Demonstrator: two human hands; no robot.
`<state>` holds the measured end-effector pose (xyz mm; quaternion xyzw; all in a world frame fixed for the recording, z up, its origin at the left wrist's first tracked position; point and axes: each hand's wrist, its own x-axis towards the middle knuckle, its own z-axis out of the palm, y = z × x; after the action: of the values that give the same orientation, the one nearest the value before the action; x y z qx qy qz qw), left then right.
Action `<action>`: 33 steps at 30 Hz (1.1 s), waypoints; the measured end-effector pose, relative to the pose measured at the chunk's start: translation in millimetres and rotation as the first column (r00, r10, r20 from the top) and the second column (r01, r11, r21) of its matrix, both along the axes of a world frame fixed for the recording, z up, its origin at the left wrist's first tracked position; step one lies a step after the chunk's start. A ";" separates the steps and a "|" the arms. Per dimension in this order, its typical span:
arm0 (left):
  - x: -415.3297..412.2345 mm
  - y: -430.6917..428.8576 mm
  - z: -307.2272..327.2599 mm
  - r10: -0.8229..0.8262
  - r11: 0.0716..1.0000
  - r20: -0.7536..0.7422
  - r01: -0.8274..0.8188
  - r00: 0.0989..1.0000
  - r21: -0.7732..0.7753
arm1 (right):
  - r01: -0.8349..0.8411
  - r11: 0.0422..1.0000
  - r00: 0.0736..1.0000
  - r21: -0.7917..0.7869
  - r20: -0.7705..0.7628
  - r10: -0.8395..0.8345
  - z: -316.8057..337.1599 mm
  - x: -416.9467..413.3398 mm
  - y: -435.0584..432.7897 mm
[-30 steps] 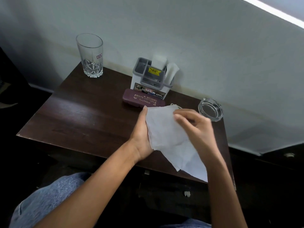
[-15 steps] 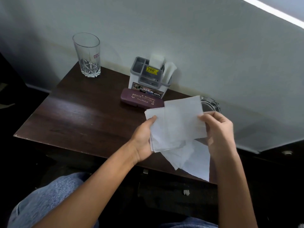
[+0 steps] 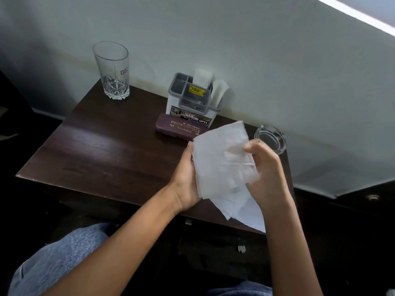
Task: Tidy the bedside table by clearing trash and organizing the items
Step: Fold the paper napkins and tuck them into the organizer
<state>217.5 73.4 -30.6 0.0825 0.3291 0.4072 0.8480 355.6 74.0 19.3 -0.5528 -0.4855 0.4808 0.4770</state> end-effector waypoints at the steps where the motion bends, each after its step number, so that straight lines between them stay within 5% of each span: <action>1: -0.2 -0.1 0.3 0.003 1.000 0.024 -0.003 1.000 0.006 | 0.047 0.998 0.999 -0.038 0.020 -0.047 -2.3 -1.4 1.1; 7: 0.8 0.2 -2.9 0.031 0.999 0.024 -0.032 0.999 0.013 | 0.220 0.947 0.973 -0.236 -0.022 -0.231 -9.6 -6.0 5.5; 14: 1.2 -1.7 0.4 0.005 1.000 0.047 -0.005 0.999 0.003 | 0.297 0.938 0.953 -0.179 0.123 -0.278 -13.6 -14.6 2.9; 27: -1.7 2.7 -4.4 0.075 0.997 -0.196 -0.068 0.978 0.039 | 0.243 0.963 0.966 -0.116 0.122 -0.229 -8.6 1.0 4.9; 33: -6.7 2.8 -4.4 -0.090 0.910 -0.562 0.297 0.822 0.289 | 0.098 0.976 0.953 -0.194 0.302 -0.036 -2.9 18.4 5.5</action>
<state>210.8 76.2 -35.0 0.3819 0.4613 0.3315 0.7290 373.9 79.5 16.3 -0.6813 -0.4798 0.4239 0.3548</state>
